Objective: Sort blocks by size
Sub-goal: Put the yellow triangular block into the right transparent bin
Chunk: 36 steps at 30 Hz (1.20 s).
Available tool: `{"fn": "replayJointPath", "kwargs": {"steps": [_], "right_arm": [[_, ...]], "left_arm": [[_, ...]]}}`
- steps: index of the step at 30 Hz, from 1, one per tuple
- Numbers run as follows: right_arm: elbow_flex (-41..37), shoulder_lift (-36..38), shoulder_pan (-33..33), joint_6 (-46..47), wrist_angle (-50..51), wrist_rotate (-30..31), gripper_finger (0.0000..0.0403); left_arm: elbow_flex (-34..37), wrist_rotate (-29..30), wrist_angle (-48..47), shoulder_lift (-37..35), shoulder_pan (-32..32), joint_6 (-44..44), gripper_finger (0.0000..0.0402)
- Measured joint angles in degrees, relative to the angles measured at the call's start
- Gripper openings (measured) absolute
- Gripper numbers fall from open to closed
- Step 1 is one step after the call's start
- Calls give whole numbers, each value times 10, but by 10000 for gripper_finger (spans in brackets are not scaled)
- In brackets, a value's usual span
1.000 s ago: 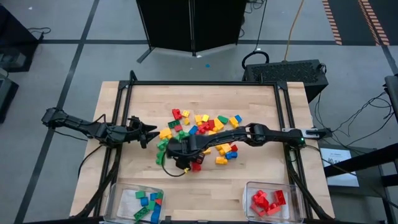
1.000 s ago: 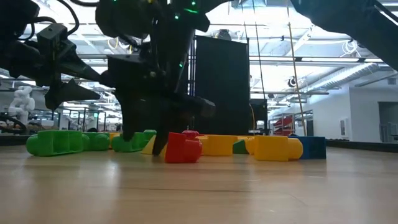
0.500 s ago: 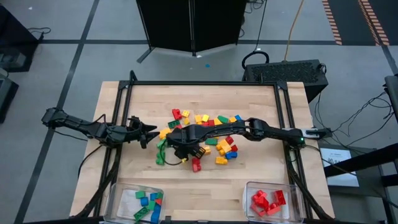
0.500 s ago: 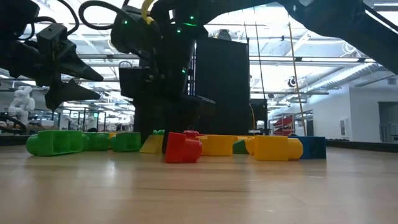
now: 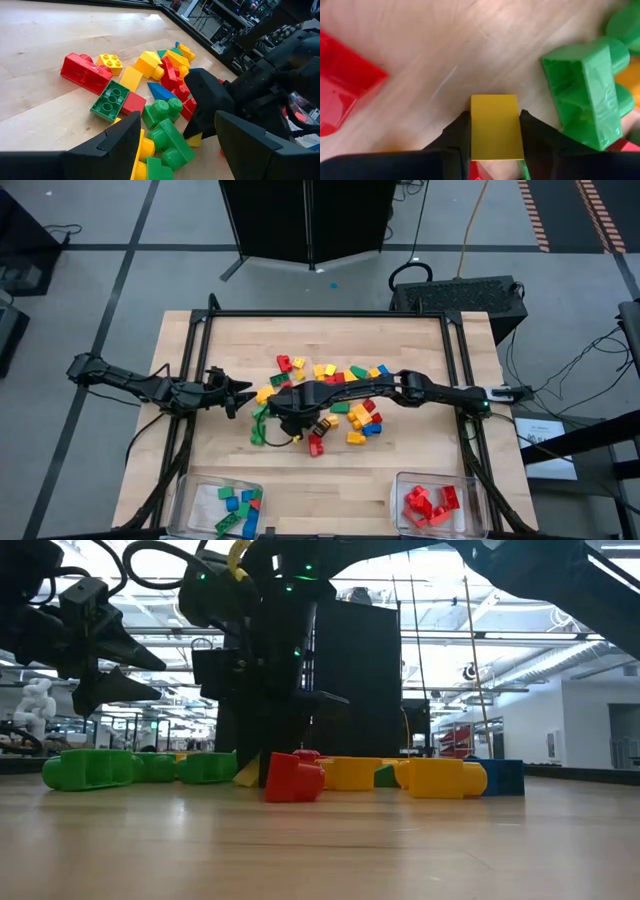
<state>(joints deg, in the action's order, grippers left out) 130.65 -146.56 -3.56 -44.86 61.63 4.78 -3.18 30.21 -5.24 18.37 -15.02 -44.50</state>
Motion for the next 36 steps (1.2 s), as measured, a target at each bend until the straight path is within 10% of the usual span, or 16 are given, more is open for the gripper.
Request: {"fn": "replayJointPath", "kwargs": {"steps": [11,21,36], "right_arm": [[36,64,-26,164,70,24,116],[44,207,-116,576,218,-5,116],[-84,322,-420,1187,283,113,116]], "left_arm": [[0,0,0,0,0,-1,255],[0,-1,2,0,0,-2,255],[2,-1,15,0,0,-2,255]]}}
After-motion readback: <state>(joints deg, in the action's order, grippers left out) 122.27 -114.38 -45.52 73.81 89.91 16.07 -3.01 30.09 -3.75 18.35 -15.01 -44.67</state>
